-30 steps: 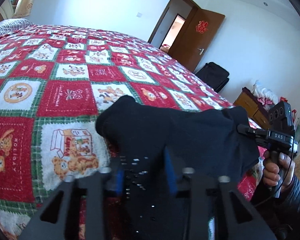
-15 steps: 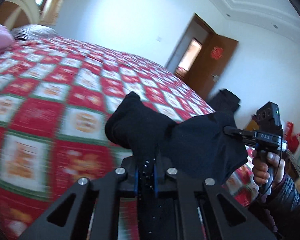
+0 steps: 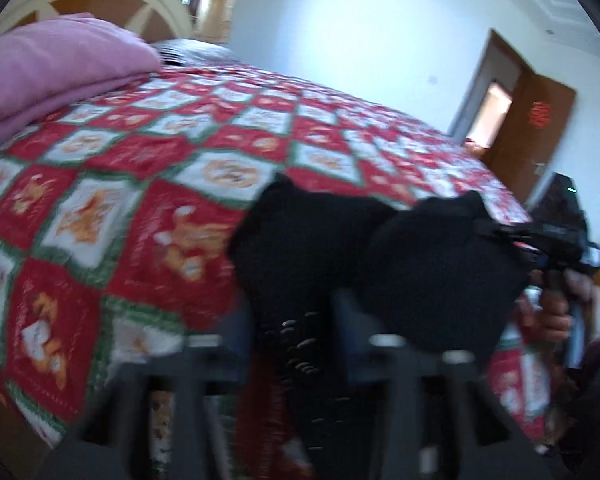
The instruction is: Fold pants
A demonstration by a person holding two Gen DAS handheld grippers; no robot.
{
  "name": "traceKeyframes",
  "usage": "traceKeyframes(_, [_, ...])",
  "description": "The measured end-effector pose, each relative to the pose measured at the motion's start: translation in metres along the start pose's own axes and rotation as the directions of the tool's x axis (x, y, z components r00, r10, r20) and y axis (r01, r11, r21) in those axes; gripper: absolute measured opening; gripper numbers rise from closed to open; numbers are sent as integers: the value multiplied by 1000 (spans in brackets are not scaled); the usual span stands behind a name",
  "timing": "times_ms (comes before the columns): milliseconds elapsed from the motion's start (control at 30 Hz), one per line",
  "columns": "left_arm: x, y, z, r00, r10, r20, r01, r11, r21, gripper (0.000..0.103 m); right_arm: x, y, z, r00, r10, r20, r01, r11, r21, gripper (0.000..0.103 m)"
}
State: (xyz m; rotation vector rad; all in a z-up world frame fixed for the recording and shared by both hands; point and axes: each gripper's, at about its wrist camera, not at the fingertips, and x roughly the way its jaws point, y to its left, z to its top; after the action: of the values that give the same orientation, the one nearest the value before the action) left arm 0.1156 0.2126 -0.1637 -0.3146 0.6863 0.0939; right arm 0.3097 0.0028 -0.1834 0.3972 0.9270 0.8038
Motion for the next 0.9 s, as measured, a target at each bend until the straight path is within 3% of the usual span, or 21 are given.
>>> traceKeyframes(33, [1, 3, -1, 1000, 17, 12, -17, 1000, -21, 85, -1, -5, -2, 1000, -24, -1, 24, 1000, 14, 58])
traceKeyframes(233, [6, 9, 4, 1000, 9, 20, -8, 998, -55, 90, -10, 3, -12, 992, -126, 23, 127, 989, -82, 58])
traceKeyframes(367, [-13, 17, 16, 996, -4, 91, 11, 997, -76, 93, -40, 24, -24, 970, -195, 147, 221, 957, -189, 60])
traceKeyframes(433, [-12, 20, 25, 994, 12, 110, -2, 996, -89, 99, -60, 32, -33, 962, -158, 221, 206, 955, -213, 60])
traceKeyframes(500, [-4, 26, 33, 993, 43, 110, -31, 993, -113, 99, -72, 40, -39, 963, -92, 254, 155, 959, -239, 60])
traceKeyframes(567, [4, 30, 38, 992, 75, 104, -62, 990, -125, 99, -75, 49, -46, 974, -6, 228, 71, 957, -281, 60])
traceKeyframes(633, [20, 33, 40, 992, 118, 53, -111, 986, -121, 99, -61, 51, -50, 990, 33, 139, 8, 957, -290, 60])
traceKeyframes(667, [25, 34, 39, 990, 136, 33, -131, 984, -118, 99, -51, 48, -51, 995, 13, 101, 15, 961, -275, 60])
traceKeyframes(733, [33, 35, 37, 989, 149, 18, -147, 983, -106, 103, -40, 34, -53, 991, -99, 91, 117, 968, -222, 59])
traceKeyframes(800, [33, 32, 35, 984, 176, 22, -173, 981, -91, 103, -45, 27, -53, 990, -82, 111, 101, 979, -177, 59])
traceKeyframes(833, [33, 31, 35, 981, 192, 22, -190, 978, -83, 103, -46, 26, -52, 986, -112, 120, 131, 977, -167, 60])
traceKeyframes(867, [34, 31, 34, 979, 201, 25, -198, 977, -81, 103, -43, 21, -52, 968, -222, 119, 238, 960, -150, 60])
traceKeyframes(900, [36, 32, 34, 979, 201, 31, -197, 977, -81, 103, -41, 14, -52, 959, -261, 107, 274, 952, -137, 60])
